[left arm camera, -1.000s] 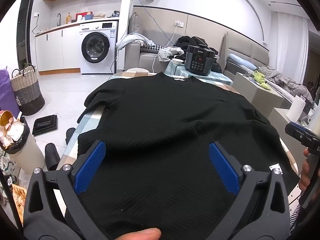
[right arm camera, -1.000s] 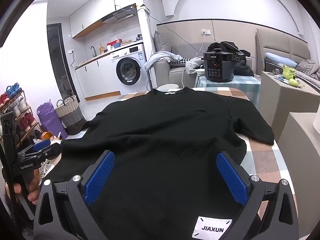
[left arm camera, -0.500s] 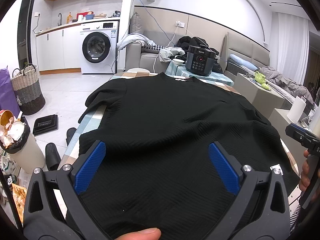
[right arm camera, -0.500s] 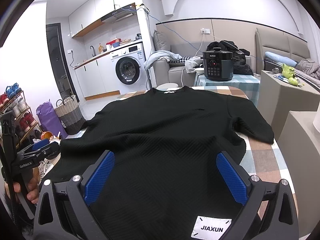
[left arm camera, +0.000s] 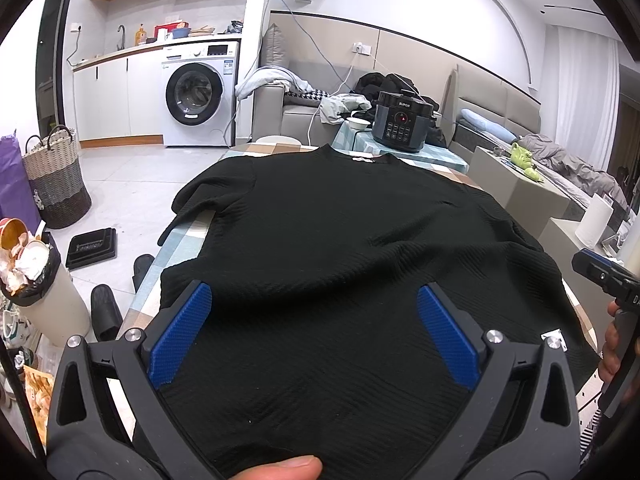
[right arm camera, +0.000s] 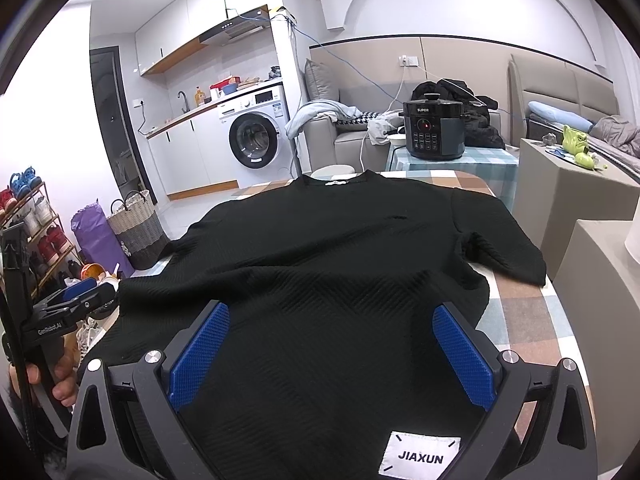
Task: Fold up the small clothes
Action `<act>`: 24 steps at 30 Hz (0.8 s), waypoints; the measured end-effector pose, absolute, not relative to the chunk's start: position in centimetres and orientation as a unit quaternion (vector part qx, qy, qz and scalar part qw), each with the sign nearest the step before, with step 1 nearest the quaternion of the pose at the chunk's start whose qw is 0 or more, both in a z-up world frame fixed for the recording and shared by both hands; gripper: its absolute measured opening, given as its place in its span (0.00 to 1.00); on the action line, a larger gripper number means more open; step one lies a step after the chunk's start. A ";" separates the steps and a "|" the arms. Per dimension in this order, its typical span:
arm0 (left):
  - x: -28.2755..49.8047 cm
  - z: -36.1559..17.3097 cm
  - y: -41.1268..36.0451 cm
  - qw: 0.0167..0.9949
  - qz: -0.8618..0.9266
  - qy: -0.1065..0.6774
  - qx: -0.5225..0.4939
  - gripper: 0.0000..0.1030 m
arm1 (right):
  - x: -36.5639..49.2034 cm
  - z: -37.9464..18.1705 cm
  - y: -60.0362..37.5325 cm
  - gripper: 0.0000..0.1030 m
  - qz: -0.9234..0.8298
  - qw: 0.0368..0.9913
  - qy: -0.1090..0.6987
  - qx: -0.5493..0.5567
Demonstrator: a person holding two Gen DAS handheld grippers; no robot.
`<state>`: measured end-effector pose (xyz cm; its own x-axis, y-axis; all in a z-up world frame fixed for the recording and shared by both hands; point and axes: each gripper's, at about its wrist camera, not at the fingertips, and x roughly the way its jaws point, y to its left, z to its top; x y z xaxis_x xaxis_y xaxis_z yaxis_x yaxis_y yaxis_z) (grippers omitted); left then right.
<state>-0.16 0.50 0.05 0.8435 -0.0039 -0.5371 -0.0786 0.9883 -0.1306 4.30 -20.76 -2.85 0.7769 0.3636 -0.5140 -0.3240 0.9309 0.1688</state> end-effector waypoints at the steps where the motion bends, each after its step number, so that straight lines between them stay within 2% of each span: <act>1: -0.2 0.1 0.5 0.957 0.021 0.279 -0.073 0.99 | 4.4 -2.9 -20.8 1.00 0.182 0.942 0.280 0.036; 24: -0.1 0.2 1.2 0.958 0.020 0.278 -0.075 0.99 | 4.1 -2.7 -21.0 1.00 0.176 0.943 0.279 0.037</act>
<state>-0.09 1.16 0.21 0.8450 -0.0032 -0.5348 -0.0797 0.9881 -0.1318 4.09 -21.03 -2.70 0.7829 0.3528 -0.5124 -0.3111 0.9353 0.1686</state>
